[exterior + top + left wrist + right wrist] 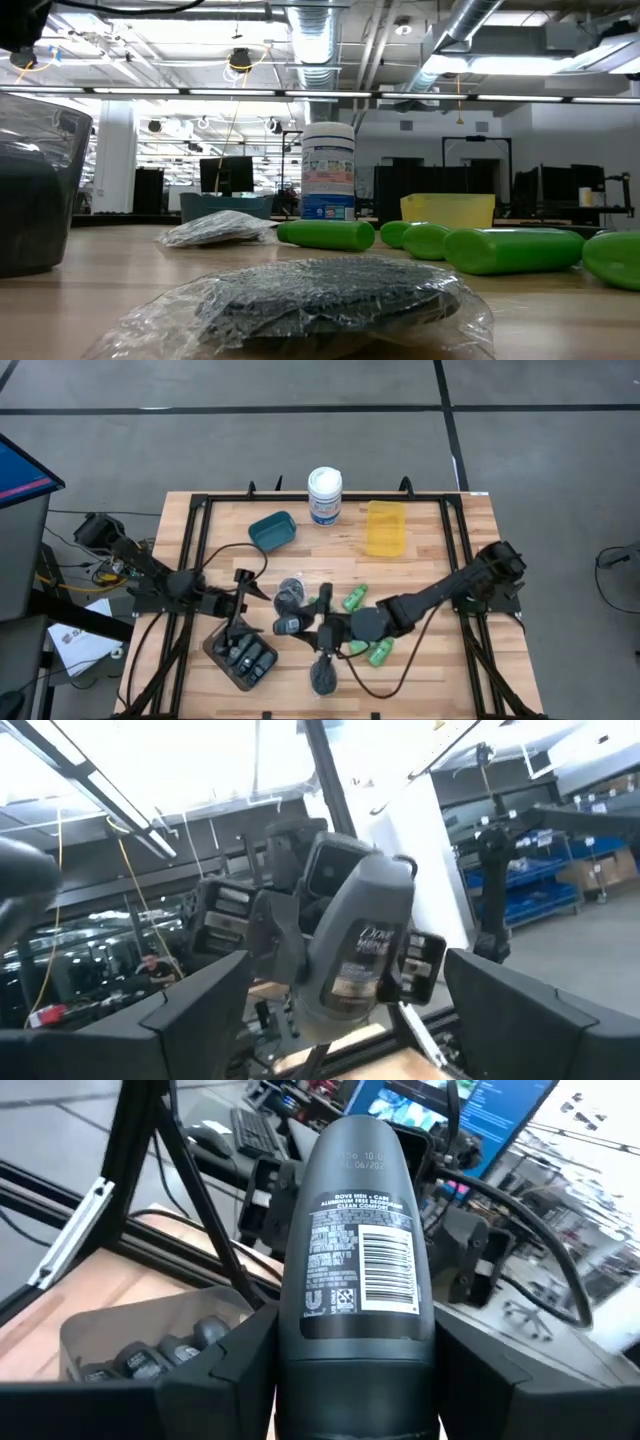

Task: Pick & Place Travel size toiletries
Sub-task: Put the black deodorant into the black bin

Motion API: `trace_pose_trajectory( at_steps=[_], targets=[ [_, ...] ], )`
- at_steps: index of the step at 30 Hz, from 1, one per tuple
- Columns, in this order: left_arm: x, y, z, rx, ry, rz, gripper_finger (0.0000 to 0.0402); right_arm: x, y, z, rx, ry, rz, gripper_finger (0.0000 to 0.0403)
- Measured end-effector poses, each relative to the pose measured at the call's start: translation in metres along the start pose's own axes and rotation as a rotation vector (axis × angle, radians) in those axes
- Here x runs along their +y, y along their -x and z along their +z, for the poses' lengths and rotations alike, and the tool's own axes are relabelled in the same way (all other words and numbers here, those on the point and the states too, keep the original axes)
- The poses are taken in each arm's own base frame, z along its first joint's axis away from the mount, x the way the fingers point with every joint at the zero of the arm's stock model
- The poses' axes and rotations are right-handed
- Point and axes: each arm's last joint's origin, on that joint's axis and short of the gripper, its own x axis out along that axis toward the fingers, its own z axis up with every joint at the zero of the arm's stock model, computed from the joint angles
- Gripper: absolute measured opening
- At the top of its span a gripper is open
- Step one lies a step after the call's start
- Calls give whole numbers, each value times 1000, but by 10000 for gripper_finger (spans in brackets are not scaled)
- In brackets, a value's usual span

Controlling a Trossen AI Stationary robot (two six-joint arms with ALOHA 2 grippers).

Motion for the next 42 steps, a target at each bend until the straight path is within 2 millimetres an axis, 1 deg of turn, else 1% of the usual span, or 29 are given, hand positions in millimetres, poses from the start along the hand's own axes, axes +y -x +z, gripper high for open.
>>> trace_pose_trajectory(
  at_steps=[5,10,13,15,23,28,30,32,38,39,42],
  targets=[
    [5,-2,-6,18,-14,26,328,-13,-8,-5,-17,-24,20,195],
    [10,-7,-7,-5,-24,46,328,-24,-14,-12,-1,-64,33,195],
    [13,-15,-5,-24,-30,34,328,-28,-17,-13,-6,-71,33,195],
    [14,-22,-8,-11,-37,39,328,-31,-18,-14,-14,-76,41,195],
    [16,-45,-14,-12,-51,7,328,-32,-19,-16,-5,-72,47,195],
    [15,-50,-17,-4,-53,-5,323,-31,-18,-17,8,-65,59,195],
    [15,-50,-18,0,-54,-7,309,-30,-18,-18,14,-63,61,195],
    [15,-50,-18,-2,-53,-6,287,-30,-18,-18,14,-63,62,195],
    [15,-50,-17,-7,-85,-7,185,-31,-18,-17,15,-84,58,195],
    [15,-50,-17,-8,-86,-7,178,-31,-18,-17,16,-86,55,194],
    [14,-50,-17,-7,-89,-10,178,-31,-18,-18,17,-93,54,194]
  ],
)
